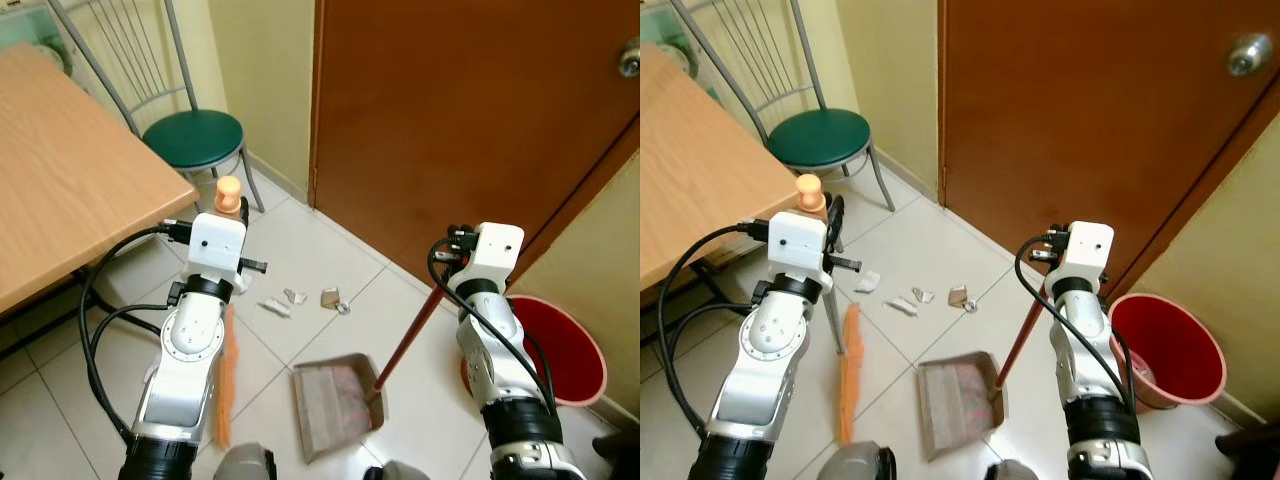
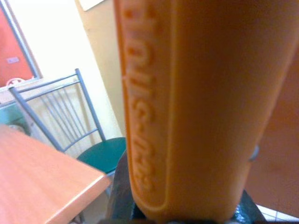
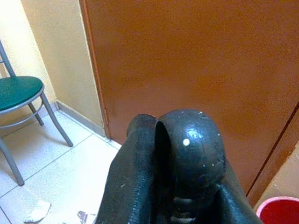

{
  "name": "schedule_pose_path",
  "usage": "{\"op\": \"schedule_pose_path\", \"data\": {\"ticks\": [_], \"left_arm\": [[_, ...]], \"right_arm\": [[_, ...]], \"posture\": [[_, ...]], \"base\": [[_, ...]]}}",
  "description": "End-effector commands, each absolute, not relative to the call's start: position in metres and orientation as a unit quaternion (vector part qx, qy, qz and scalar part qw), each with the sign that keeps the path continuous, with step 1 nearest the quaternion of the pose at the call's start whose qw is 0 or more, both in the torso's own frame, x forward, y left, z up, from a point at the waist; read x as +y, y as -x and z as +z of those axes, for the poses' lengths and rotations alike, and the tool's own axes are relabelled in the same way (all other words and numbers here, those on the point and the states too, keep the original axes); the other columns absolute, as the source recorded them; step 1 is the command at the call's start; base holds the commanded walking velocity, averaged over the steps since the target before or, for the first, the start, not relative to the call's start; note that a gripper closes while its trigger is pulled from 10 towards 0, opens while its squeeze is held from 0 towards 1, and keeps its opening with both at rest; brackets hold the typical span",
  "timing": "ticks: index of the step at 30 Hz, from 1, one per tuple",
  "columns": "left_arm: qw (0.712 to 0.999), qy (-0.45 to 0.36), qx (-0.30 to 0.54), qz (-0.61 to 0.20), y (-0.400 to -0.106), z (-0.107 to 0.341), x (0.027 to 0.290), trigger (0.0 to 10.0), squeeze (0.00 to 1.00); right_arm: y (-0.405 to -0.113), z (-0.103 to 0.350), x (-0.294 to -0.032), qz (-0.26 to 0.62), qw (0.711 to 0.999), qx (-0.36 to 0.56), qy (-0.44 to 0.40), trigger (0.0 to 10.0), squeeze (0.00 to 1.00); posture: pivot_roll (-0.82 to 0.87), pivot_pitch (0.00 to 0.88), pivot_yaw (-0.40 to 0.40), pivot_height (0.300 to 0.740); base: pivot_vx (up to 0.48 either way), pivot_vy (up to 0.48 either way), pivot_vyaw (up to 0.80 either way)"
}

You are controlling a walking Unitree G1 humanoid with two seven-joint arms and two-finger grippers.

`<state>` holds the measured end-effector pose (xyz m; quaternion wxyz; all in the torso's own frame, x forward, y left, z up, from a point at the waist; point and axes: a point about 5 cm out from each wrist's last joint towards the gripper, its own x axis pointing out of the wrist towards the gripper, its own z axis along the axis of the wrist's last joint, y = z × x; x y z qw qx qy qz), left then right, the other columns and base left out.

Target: Sweep floor

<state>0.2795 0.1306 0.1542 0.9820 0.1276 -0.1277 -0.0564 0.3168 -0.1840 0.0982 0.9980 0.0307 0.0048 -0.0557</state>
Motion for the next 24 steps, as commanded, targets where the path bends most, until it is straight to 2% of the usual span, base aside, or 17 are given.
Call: {"op": "schedule_pose_path", "data": {"ticks": [1,24], "left_arm": [[0.978,-0.134,-0.153,-0.049,-0.2778,0.1665,0.133,10.0,0.0],[0.978,-0.131,-0.157,-0.045,-0.2809,0.1713,0.1336,10.0,0.0]], "right_arm": [[-0.3167,0.1034,-0.1867,-0.058,0.998,-0.012,-0.03,10.0,0.0],[-0.3175,0.1038,-0.1841,-0.055,0.998,-0.012,-0.031,10.0,0.0]], "posture": [[0.03,0.0,-0.028,0.74],[0.03,0.0,-0.031,0.74]], "base": [[0.0,0.3,0.0],[0.0,0.306,0.0]]}}
